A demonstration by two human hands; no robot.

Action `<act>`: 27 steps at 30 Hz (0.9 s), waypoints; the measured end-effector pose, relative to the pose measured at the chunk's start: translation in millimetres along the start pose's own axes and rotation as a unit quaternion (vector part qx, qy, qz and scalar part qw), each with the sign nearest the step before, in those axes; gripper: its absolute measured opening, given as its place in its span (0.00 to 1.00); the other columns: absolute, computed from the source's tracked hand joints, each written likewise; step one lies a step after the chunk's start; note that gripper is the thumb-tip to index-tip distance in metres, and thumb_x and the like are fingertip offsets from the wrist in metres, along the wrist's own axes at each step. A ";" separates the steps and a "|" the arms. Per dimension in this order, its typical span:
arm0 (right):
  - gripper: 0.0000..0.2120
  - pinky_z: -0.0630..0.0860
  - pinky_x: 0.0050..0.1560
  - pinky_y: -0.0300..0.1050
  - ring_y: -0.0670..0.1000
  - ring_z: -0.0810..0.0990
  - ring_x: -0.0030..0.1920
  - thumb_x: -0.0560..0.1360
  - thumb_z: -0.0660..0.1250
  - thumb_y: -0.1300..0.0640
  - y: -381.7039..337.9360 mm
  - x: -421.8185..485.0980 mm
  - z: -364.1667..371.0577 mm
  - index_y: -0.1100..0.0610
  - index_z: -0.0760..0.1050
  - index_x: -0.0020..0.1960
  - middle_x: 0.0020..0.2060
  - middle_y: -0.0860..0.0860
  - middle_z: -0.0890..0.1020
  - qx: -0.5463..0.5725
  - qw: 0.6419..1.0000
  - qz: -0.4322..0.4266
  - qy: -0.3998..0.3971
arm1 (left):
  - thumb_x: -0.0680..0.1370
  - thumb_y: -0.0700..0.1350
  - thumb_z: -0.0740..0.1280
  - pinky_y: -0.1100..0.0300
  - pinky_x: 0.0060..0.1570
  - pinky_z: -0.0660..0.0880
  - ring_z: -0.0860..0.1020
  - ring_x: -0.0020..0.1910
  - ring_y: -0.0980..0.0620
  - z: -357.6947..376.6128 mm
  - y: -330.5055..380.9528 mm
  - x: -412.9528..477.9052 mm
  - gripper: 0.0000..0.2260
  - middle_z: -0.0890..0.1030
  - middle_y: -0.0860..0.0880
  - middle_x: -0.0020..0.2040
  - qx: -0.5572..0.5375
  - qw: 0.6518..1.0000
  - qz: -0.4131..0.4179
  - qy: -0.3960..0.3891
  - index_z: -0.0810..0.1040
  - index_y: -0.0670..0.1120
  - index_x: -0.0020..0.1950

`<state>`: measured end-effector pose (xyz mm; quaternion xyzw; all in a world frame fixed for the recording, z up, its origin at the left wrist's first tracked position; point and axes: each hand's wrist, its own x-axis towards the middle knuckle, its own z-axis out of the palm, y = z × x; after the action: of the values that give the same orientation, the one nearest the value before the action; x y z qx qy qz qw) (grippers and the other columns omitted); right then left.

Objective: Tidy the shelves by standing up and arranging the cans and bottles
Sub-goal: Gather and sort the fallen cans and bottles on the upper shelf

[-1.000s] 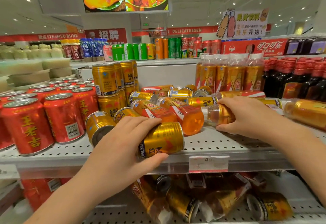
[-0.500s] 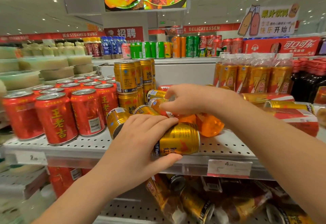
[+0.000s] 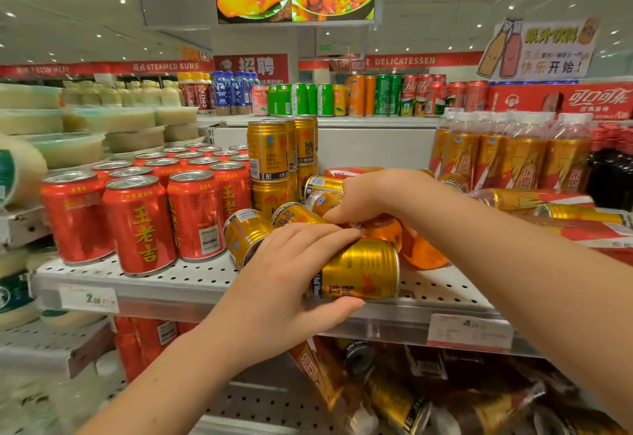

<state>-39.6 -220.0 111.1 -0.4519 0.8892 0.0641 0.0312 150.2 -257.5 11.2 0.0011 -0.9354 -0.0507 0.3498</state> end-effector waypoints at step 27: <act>0.31 0.85 0.43 0.56 0.48 0.87 0.41 0.67 0.75 0.39 95.0 -79.4 4.8 0.45 0.67 0.64 0.50 0.48 0.82 0.588 0.715 0.001 0.377 | 0.78 0.63 0.69 0.64 0.68 0.65 0.69 0.68 0.58 4.5 -8.1 24.4 0.30 0.72 0.56 0.68 -0.009 0.998 0.036 -0.054 0.69 0.52 0.76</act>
<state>-69.4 -100.4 123.5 -0.3286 0.6858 -0.6477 -0.0475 128.6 -266.0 23.0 -0.0381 -0.9518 -0.0466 0.3007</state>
